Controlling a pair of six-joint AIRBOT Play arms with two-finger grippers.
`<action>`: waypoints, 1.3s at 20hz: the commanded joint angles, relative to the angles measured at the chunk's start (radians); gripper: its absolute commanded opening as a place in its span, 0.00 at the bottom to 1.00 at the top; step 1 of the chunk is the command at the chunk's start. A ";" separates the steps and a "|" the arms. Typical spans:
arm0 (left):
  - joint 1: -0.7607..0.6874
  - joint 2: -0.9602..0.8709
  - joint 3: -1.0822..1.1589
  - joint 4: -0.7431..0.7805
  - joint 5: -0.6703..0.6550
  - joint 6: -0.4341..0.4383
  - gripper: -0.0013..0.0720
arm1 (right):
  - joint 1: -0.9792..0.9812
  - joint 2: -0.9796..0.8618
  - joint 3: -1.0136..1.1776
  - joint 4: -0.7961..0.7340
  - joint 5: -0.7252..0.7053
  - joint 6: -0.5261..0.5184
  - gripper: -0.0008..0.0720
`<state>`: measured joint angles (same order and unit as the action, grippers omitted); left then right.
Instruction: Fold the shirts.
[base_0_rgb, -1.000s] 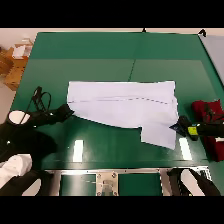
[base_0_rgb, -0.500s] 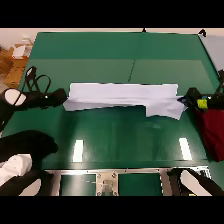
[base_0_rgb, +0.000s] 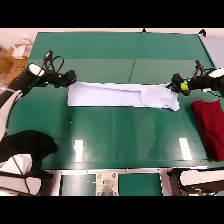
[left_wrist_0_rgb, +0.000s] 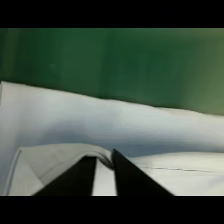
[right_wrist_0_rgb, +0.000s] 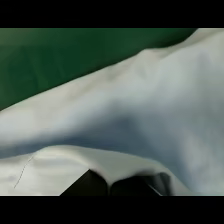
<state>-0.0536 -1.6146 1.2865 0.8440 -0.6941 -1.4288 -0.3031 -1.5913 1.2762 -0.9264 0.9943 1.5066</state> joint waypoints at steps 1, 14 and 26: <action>0.000 -0.102 0.066 -0.119 0.088 0.058 0.91 | -0.001 -0.123 0.081 0.010 -0.057 0.000 0.21; 0.126 -0.099 0.370 -0.118 -0.566 0.050 0.75 | -0.266 -0.281 0.283 0.003 0.394 -0.370 0.92; -0.003 -0.100 0.370 -0.115 -0.433 0.062 0.75 | -0.200 -0.417 0.286 0.220 0.408 -0.541 0.92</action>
<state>-0.0181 -1.7134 1.6558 0.7254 -1.1679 -1.3777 -0.5259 -1.9984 1.5616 -0.7170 1.4185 0.9791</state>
